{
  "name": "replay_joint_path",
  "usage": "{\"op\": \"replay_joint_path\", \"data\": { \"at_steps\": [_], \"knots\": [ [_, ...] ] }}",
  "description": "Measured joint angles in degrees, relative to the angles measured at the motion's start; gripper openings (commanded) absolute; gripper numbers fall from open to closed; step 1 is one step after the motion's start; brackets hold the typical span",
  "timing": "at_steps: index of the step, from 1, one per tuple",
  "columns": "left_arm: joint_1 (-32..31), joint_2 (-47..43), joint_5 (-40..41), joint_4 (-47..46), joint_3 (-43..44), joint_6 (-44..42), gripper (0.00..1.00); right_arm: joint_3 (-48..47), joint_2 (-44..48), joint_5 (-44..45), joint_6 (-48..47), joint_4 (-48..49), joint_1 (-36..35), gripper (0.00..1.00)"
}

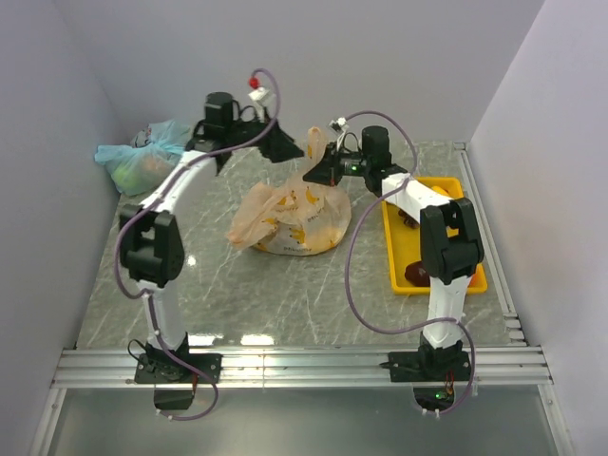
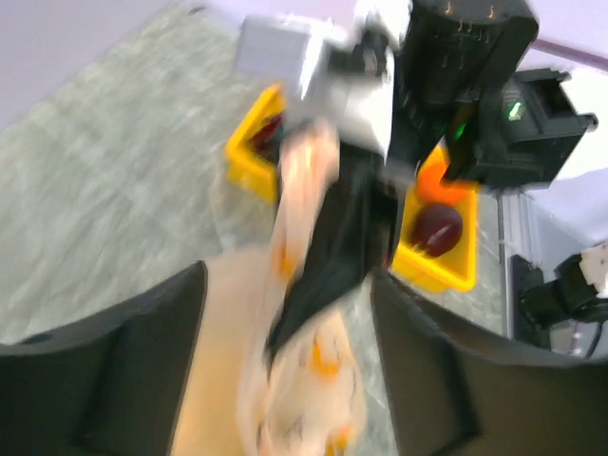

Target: Place the fake fruits into the plastic bag and tie a complex knot

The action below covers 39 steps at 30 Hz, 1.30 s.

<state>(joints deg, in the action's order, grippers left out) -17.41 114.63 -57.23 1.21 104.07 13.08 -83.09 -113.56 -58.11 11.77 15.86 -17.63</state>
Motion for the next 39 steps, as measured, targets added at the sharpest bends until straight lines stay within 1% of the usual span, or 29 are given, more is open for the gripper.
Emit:
{"op": "replay_joint_path", "data": {
  "at_steps": [2,3,5,6,9,11,14,17,18,20,23,26,30,32,34,39],
  "knots": [
    [3.41,-3.76,0.74,3.43,-3.43,-2.75,0.90,-2.56,-1.14,0.48,1.11,-4.61,0.59,0.00],
    [5.27,-5.70,0.96,6.14,-4.61,-5.60,0.91,-3.93,-1.57,0.90,1.36,-7.15,0.90,0.00],
    [9.62,-10.45,1.42,13.64,-6.40,-13.22,0.91,-7.04,-2.25,1.44,1.14,-12.70,1.42,0.00],
    [11.56,-12.50,1.70,17.00,-7.06,-16.98,0.93,-9.01,-2.84,1.64,0.85,-15.41,1.57,0.00],
    [15.96,-19.71,2.38,27.30,-11.19,-32.00,0.95,-14.12,-4.66,1.86,-0.04,-21.68,1.95,0.00],
    [16.63,-24.20,3.10,33.51,-15.74,-40.96,0.95,-15.89,-5.55,1.95,-0.90,-24.76,2.10,0.00],
    [16.57,-28.33,3.78,38.29,-23.30,-50.53,0.96,-17.97,-7.19,1.99,-2.91,-30.12,2.14,0.00],
    [16.87,-28.96,5.18,41.70,-28.70,-58.55,0.96,-19.06,-8.59,2.23,-4.85,-33.55,2.14,0.00],
    [16.98,-28.85,5.64,42.86,-29.73,-61.05,0.99,-19.06,-8.83,2.38,-5.46,-34.80,2.14,0.00],
    [17.29,-28.76,6.38,45.31,-31.30,-65.92,0.99,-19.06,-9.03,2.69,-6.45,-36.85,2.14,0.00],
    [18.16,-28.83,6.43,46.64,-32.81,-72.50,0.99,-19.47,-9.18,3.26,-8.11,-39.36,2.14,0.00],
    [18.64,-28.89,5.77,46.66,-34.40,-77.20,0.99,-20.48,-9.51,3.98,-9.40,-41.22,2.14,0.00],
    [17.64,-28.89,4.52,46.36,-36.81,-84.19,0.99,-21.07,-9.64,4.83,-11.15,-42.84,2.14,0.00],
    [15.85,-28.94,3.85,43.78,-38.71,-84.85,0.99,-21.09,-9.68,5.07,-11.52,-43.25,2.14,0.00],
    [13.29,-28.94,3.13,39.63,-40.72,-83.78,0.99,-21.42,-9.86,5.25,-11.74,-43.89,2.14,0.00],
    [8.48,-29.81,2.10,29.44,-43.52,-78.47,0.99,-22.56,-10.80,6.16,-13.38,-45.35,1.95,0.00]
  ]
}}
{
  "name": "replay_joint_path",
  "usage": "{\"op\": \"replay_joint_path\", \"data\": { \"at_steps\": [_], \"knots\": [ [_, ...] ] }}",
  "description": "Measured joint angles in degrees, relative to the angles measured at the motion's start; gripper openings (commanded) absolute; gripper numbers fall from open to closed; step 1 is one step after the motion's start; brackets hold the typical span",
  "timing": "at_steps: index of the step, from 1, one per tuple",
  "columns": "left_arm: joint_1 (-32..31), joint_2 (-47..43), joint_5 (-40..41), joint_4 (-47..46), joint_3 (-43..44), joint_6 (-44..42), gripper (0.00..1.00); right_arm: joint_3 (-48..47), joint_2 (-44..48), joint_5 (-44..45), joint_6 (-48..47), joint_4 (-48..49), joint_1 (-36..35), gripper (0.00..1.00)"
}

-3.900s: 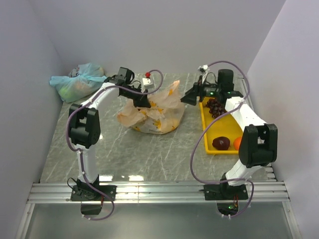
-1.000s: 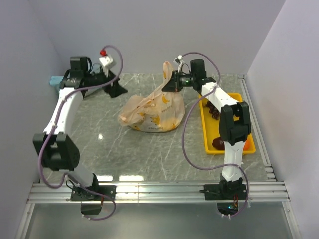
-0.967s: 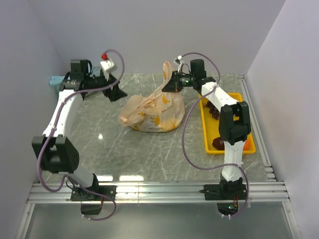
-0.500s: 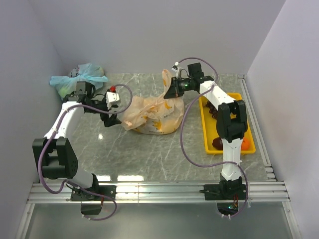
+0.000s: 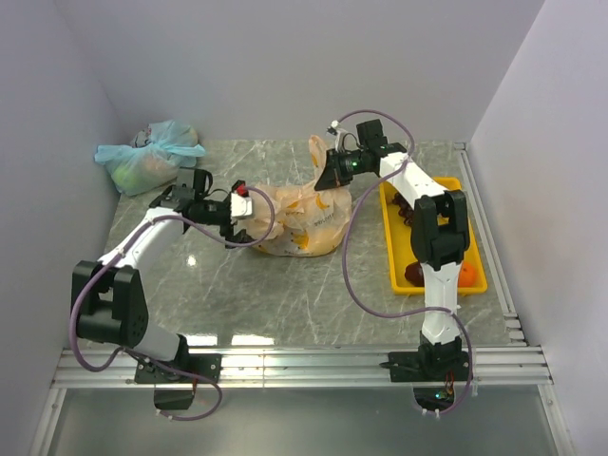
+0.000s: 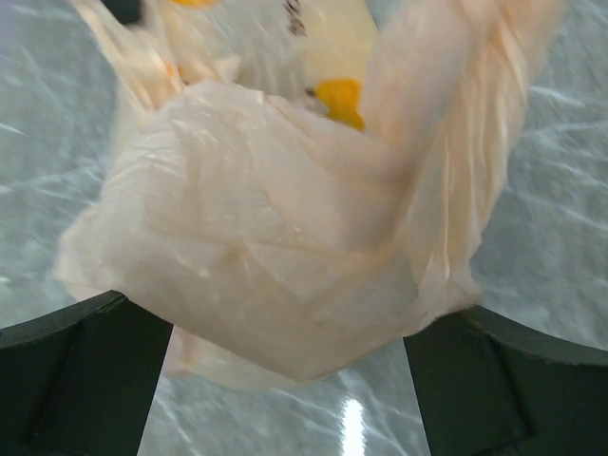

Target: Place the fake fruits into the plastic bag and tie a complex knot

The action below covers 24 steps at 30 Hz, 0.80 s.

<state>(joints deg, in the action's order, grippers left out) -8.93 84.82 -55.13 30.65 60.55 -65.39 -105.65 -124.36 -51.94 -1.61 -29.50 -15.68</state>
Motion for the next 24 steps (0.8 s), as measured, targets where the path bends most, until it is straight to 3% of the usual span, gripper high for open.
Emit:
{"op": "replay_joint_path", "data": {
  "at_steps": [2,5,6,8,9,13,19,20,22,23,24],
  "knots": [
    [-1.11,-0.79,-0.13,-4.39,-0.22,2.99,0.99,-0.07,-0.02,0.57,-1.25,-0.79,-0.22,0.00],
    [-2.60,-1.55,-0.52,-9.38,0.04,6.78,0.79,-0.11,-0.02,1.49,-2.95,-1.68,-0.70,0.00],
    [-3.30,-1.44,-0.63,-10.29,0.57,7.89,0.68,-0.11,-0.02,1.66,-3.54,-1.99,-0.98,0.00],
    [-4.87,-0.17,-0.98,-11.10,2.62,9.86,0.56,-0.11,-0.02,1.97,-4.63,-2.49,-1.73,0.00],
    [-5.79,0.87,-1.25,-11.82,4.13,11.02,0.42,-0.11,-0.02,2.03,-5.18,-2.67,-2.12,0.00],
    [-8.68,6.25,-1.73,-16.87,8.55,17.00,0.03,-0.13,-0.02,2.32,-8.39,-3.48,-4.02,0.00],
    [-11.50,12.85,-2.25,-20.61,12.37,23.23,0.01,-2.62,-0.02,1.64,-14.03,-7.98,-7.06,0.00],
    [-11.63,13.88,-2.29,-20.55,13.46,24.26,0.00,-3.45,0.00,1.22,-14.88,-8.79,-7.34,0.13],
    [-11.74,15.28,-2.32,-20.46,15.17,25.73,0.00,-4.72,0.04,0.31,-16.55,-10.25,-7.76,0.24],
    [-11.63,15.58,-2.38,-20.48,15.67,26.34,0.01,-4.96,0.15,-0.04,-17.44,-10.95,-7.72,0.42],
    [-11.47,15.65,-2.49,-20.39,15.87,26.91,0.00,-4.90,0.37,-0.20,-17.97,-11.96,-7.48,0.45]
  ]
}}
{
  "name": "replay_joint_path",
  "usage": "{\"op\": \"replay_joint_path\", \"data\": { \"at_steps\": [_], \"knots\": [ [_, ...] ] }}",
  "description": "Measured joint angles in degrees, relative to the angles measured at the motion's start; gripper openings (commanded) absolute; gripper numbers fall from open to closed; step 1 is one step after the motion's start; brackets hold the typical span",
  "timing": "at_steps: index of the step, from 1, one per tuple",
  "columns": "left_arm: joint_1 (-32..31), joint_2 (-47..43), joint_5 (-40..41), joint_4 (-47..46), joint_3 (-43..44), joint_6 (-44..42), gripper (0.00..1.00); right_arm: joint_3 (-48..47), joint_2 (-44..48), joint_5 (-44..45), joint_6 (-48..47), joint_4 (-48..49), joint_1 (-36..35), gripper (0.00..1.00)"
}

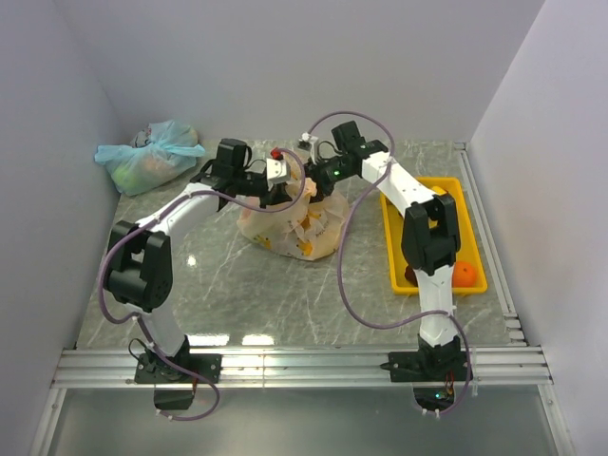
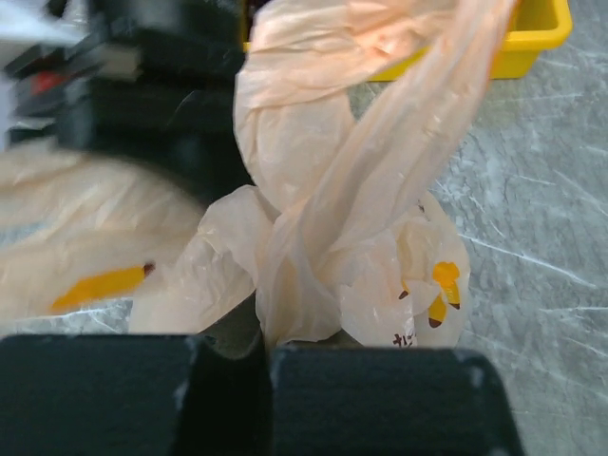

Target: Place the fake fruits into the plastic bag and tie a complex knot

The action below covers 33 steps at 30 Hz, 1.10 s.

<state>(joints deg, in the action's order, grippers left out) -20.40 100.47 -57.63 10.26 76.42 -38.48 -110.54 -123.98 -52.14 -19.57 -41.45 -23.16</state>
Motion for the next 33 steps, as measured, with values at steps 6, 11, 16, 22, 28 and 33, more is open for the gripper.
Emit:
{"op": "replay_joint_path", "data": {
  "at_steps": [6,11,16,22,28,33],
  "knots": [
    [1.22,0.00,-0.59,2.64,1.38,0.63,0.00,3.72,3.58,-1.05,-3.17,-3.89,4.35,0.84],
    [1.49,-0.02,-0.55,5.55,1.51,0.31,0.00,4.04,7.02,-2.64,-5.27,-6.21,8.20,0.91],
    [1.60,-0.02,-0.50,8.48,2.38,-0.26,0.00,5.97,9.68,-5.14,-5.22,-4.42,9.88,0.66],
    [1.64,0.37,-0.57,11.56,6.21,-0.96,0.00,6.93,8.20,-5.84,2.01,4.48,7.82,0.52],
    [1.64,4.02,-0.22,13.38,12.17,0.68,0.01,6.93,7.13,-7.17,5.75,9.77,4.09,0.00],
    [1.62,6.91,0.52,13.29,14.91,5.53,0.00,7.15,7.15,-9.25,3.10,9.40,4.20,0.19]
  ]
}}
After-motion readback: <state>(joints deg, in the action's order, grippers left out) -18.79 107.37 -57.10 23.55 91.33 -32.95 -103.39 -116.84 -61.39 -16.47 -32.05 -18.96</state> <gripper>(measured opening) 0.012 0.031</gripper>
